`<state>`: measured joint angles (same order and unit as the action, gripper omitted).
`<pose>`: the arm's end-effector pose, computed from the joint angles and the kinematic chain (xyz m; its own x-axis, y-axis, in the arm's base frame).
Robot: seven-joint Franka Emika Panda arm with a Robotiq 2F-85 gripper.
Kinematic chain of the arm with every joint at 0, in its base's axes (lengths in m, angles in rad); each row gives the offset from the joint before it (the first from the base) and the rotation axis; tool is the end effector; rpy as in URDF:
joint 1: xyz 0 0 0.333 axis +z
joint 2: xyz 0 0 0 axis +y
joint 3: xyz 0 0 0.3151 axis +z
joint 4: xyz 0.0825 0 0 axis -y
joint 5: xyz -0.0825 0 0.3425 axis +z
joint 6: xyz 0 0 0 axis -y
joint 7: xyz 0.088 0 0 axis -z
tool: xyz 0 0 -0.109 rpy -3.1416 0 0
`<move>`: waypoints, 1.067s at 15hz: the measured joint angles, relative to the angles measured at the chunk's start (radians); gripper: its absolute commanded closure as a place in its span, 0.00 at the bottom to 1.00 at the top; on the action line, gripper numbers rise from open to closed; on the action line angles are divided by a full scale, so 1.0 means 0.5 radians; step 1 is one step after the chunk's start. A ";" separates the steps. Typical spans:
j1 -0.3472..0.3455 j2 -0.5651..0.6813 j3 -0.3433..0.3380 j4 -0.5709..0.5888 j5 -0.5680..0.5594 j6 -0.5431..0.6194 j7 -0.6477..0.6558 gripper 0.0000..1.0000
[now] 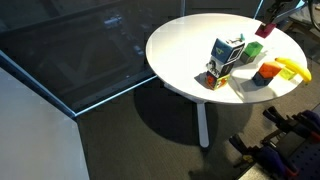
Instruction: Pick up the pink block and put it on the block with the letter d on it
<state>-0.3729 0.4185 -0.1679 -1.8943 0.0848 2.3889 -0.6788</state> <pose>0.5254 -0.3056 0.3179 0.9934 0.0969 0.0617 0.0935 -0.9940 0.0563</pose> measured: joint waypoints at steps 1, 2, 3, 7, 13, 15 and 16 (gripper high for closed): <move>0.012 -0.025 -0.005 -0.017 -0.024 -0.008 0.072 0.69; 0.025 -0.051 -0.006 -0.040 -0.041 -0.016 0.136 0.69; 0.040 -0.074 -0.005 -0.067 -0.052 -0.019 0.189 0.69; 0.113 -0.144 0.006 -0.191 -0.058 -0.019 0.323 0.69; 0.201 -0.185 0.026 -0.365 -0.081 -0.012 0.416 0.69; 0.207 -0.209 0.043 -0.432 -0.081 0.014 0.411 0.69; 0.207 -0.223 0.053 -0.473 -0.081 0.042 0.406 0.69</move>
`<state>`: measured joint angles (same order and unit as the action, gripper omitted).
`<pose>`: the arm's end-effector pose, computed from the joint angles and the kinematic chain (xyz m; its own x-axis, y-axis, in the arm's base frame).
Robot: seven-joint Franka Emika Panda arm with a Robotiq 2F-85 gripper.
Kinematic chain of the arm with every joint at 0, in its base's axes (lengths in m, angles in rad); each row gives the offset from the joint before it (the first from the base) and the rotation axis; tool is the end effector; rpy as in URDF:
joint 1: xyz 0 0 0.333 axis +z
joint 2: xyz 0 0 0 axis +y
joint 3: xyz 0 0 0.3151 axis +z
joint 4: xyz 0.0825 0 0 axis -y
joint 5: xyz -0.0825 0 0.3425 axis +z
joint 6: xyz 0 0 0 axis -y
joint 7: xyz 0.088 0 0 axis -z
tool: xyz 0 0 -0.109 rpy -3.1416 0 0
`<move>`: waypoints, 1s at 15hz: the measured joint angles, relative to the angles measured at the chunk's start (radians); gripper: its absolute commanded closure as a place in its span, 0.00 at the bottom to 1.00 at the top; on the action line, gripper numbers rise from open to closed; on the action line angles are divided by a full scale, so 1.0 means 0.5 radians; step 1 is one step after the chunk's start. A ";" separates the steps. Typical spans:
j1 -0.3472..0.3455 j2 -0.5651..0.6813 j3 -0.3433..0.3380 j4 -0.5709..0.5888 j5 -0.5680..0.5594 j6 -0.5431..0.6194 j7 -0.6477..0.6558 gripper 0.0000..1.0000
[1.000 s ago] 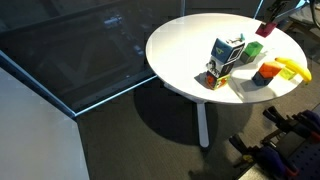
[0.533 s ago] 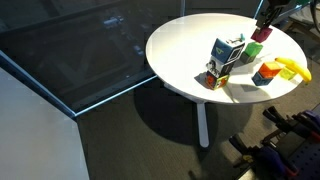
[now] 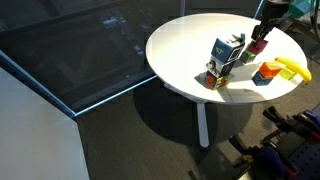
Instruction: Pick up the pink block and put it on the block with the letter d on it
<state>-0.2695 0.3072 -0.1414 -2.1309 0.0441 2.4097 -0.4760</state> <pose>0.4990 -0.2151 0.2907 0.9989 0.0379 -0.0282 0.0379 -0.9993 0.0012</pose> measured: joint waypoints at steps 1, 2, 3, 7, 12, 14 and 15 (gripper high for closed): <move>0.000 -0.012 0.010 -0.040 0.000 0.035 -0.006 0.69; 0.000 -0.023 0.018 -0.083 0.000 0.082 -0.013 0.69; 0.000 -0.033 0.025 -0.128 0.000 0.138 -0.022 0.69; 0.000 -0.051 0.044 -0.284 0.000 0.372 -0.042 0.69; 0.000 -0.068 0.061 -0.379 -0.003 0.498 -0.045 0.69; 0.000 -0.096 0.063 -0.395 -0.009 0.500 -0.045 0.69; 0.000 -0.115 0.063 -0.400 -0.012 0.499 -0.045 0.69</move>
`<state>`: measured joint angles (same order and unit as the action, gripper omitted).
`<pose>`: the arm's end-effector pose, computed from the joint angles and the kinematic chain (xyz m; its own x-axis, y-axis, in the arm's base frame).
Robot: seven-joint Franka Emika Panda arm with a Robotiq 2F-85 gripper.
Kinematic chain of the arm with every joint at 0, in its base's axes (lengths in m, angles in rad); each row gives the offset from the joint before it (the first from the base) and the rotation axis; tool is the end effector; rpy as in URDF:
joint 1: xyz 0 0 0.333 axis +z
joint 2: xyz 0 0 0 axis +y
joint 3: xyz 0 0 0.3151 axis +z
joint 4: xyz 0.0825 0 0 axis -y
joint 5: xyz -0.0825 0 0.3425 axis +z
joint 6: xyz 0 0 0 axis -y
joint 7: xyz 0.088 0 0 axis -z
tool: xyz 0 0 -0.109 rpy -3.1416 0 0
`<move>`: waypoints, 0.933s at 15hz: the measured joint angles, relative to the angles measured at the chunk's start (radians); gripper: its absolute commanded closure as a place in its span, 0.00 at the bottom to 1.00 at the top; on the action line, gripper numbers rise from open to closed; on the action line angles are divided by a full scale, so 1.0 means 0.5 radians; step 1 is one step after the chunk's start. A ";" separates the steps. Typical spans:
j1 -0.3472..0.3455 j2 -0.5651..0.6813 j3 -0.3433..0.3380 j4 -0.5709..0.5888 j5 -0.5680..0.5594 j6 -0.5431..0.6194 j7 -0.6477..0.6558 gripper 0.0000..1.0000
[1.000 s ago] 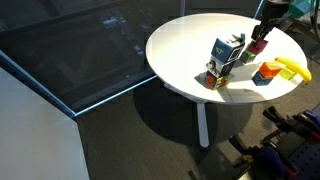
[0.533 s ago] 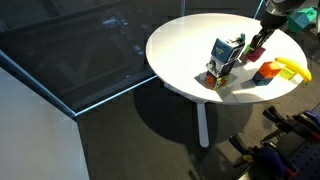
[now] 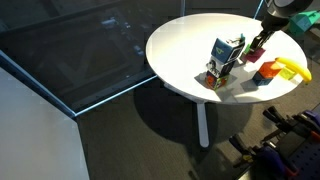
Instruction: Pick up the pink block and put it on the block with the letter d on it
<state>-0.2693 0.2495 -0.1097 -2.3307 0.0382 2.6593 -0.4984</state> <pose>0.4700 -0.1883 0.2710 0.9934 0.0919 0.0680 0.0890 -0.9950 0.0446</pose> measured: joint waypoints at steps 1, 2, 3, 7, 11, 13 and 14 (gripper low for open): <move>0.000 -0.021 0.000 -0.001 -0.005 -0.002 0.000 0.69; 0.000 -0.043 0.000 -0.001 -0.008 -0.007 0.000 0.69; 0.000 -0.062 0.000 -0.001 -0.008 -0.013 0.000 0.69; 0.000 -0.109 0.000 -0.001 -0.008 -0.043 0.000 0.69; 0.000 -0.147 -0.005 -0.007 -0.020 -0.073 0.000 0.69; 0.000 -0.178 -0.024 -0.009 -0.075 -0.124 0.007 0.69; 0.000 -0.196 -0.038 -0.010 -0.108 -0.156 0.009 0.69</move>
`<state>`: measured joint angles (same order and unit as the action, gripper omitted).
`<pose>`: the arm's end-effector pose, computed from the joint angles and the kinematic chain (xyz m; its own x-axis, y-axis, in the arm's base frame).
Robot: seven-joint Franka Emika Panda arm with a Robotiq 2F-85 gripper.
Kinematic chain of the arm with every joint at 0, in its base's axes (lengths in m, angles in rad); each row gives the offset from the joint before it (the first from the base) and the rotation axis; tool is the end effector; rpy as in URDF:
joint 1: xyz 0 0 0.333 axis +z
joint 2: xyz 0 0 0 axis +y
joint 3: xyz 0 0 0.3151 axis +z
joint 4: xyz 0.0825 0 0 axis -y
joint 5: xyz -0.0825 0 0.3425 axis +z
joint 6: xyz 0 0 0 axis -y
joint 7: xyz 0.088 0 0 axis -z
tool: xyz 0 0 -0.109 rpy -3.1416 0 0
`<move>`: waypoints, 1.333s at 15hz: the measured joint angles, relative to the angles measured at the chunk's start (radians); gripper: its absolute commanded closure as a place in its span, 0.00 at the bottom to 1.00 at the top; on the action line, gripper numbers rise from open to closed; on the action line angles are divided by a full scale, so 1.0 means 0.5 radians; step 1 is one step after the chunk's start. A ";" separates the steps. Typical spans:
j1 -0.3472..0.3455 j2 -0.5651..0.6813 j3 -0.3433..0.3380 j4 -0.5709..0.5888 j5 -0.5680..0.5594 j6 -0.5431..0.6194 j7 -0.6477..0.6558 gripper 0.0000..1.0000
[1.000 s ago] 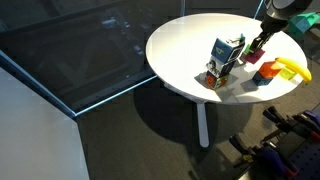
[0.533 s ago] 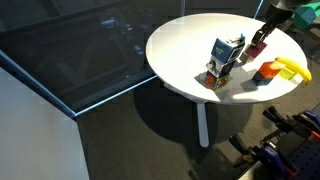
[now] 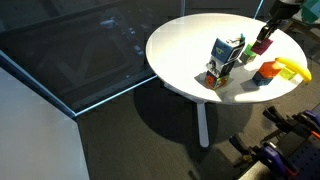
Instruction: Pick up the pink block and put it on the block with the letter d on it
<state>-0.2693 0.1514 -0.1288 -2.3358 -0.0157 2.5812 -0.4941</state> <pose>0.4619 -0.1937 0.3109 0.9911 0.1132 0.0697 0.1083 -0.9916 0.0704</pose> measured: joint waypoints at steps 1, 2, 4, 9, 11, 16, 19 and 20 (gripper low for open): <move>0.000 -0.018 -0.014 -0.001 -0.032 -0.032 0.001 0.69; 0.000 -0.039 -0.026 -0.003 -0.060 -0.068 0.001 0.69; 0.000 -0.085 -0.043 -0.007 -0.100 -0.142 0.001 0.69; 0.013 -0.225 -0.047 -0.037 -0.104 -0.241 -0.027 0.69; 0.029 -0.271 -0.047 -0.048 -0.099 -0.254 -0.027 0.44; 0.042 -0.315 -0.049 -0.060 -0.094 -0.272 -0.027 0.44; 0.042 -0.315 -0.050 -0.065 -0.094 -0.272 -0.027 0.44; 0.042 -0.315 -0.050 -0.065 -0.094 -0.272 -0.027 0.69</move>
<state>-0.2483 -0.0061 -0.1536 -2.3683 -0.0626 2.4452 -0.5075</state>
